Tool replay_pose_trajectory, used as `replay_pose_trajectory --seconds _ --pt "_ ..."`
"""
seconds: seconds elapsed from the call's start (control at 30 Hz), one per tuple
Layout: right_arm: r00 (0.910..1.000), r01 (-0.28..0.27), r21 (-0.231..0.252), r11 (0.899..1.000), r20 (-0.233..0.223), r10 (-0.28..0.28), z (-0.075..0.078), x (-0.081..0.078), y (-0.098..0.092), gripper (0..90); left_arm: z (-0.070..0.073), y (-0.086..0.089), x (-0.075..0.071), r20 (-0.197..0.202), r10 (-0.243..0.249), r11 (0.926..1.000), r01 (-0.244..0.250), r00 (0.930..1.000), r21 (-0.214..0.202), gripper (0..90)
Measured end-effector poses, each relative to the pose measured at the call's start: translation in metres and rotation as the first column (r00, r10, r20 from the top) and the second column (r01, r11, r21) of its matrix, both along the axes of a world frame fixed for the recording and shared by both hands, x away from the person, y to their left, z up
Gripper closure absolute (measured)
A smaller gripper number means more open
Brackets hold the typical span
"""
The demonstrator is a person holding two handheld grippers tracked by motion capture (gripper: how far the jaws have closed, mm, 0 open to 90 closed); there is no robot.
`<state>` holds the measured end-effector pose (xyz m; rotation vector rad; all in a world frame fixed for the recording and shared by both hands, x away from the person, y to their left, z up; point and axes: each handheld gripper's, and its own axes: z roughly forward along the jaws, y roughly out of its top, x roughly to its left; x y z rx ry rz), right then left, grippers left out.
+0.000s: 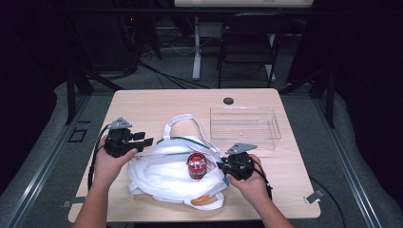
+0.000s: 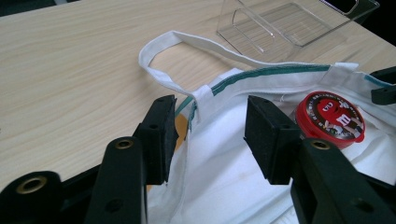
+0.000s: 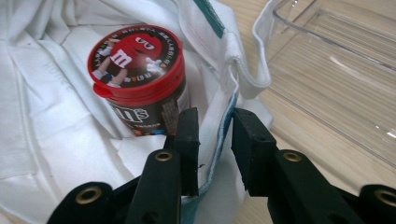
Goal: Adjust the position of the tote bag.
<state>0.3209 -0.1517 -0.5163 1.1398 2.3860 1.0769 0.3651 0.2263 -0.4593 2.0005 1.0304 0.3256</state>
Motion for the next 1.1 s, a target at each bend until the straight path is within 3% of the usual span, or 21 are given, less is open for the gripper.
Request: replay_pose_trajectory --seconds 0.2,0.33,0.57,0.7,1.1 --pt "0.9992 -0.041 -0.024 0.999 0.005 0.041 0.016 0.001 0.004 66.7 -0.002 0.0 0.0 0.005 0.003 0.9999 -0.003 1.0 0.013 51.0" --pt "0.9971 -0.076 -0.069 0.995 0.0 0.076 0.025 0.004 0.009 61.9 -0.004 0.001 0.0 -0.007 0.002 1.0 -0.002 1.0 0.009 51.2" --pt "0.9885 -0.145 -0.132 0.981 0.024 0.149 0.039 0.007 0.02 55.2 -0.005 0.002 -0.001 -0.021 0.003 0.9999 -0.002 0.9998 0.017 52.9" --pt "0.9834 -0.178 -0.15 0.973 0.008 0.181 0.045 0.01 0.026 53.6 -0.004 0.001 -0.002 -0.022 -0.013 0.9999 0.013 0.9997 -0.008 52.6" --pt "0.9698 -0.238 -0.209 0.948 0.001 0.244 0.052 0.022 0.045 38.9 -0.005 -0.004 -0.004 -0.031 -0.036 0.9993 0.036 0.9989 0.01 51.3"
